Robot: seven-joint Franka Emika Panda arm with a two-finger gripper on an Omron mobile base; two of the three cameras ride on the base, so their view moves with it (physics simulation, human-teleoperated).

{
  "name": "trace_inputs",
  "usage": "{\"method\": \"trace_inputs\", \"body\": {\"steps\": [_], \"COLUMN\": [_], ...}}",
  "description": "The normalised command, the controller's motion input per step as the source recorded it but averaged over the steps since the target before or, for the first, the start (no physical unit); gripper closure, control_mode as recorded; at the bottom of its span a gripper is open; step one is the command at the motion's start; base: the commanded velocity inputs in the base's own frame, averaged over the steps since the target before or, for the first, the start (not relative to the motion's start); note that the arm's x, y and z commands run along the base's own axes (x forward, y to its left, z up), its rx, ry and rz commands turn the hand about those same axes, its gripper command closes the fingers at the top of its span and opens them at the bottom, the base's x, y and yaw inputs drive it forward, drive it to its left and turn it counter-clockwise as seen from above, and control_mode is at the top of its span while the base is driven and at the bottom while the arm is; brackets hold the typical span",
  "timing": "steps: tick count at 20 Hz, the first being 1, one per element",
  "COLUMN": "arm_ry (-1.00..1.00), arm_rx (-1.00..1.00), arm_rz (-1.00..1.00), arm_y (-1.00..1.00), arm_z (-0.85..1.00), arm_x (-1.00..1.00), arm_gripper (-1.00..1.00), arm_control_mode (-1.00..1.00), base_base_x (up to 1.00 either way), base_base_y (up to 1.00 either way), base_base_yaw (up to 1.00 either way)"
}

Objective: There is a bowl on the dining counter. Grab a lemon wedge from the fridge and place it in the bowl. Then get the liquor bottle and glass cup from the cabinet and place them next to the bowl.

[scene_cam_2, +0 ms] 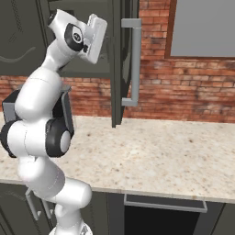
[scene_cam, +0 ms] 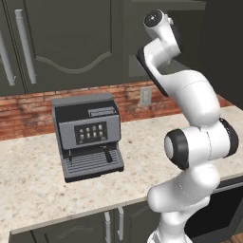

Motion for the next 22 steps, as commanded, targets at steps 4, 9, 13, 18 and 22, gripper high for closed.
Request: {"method": "trace_inputs", "body": {"steps": [4, 9, 13, 18, 22], "arm_ry": [-0.17, -0.07, -0.02, -0.07, -0.04], "arm_rx": [0.0, 0.0, 0.01, 0.01, 0.0], "arm_rz": [0.0, 0.0, 0.0, 0.0, -0.01], "arm_y": [0.15, 0.07, 0.05, 0.2, 0.29], "arm_z": [0.0, 0.0, 0.0, 0.09, 0.21], "arm_x": [-0.36, 0.02, 0.11, 0.0, 0.0], "arm_gripper": [-1.0, -1.0, -1.0, -1.0, -1.0], "arm_control_mode": [-1.0, -1.0, -1.0, -1.0, -1.0], "base_base_x": [0.0, 0.0, 0.0, 0.0, 0.0], "base_base_y": [0.0, 0.0, 0.0, 0.0, 0.0], "base_base_yaw": [0.0, 0.0, 0.0, 0.0, 0.0]}}
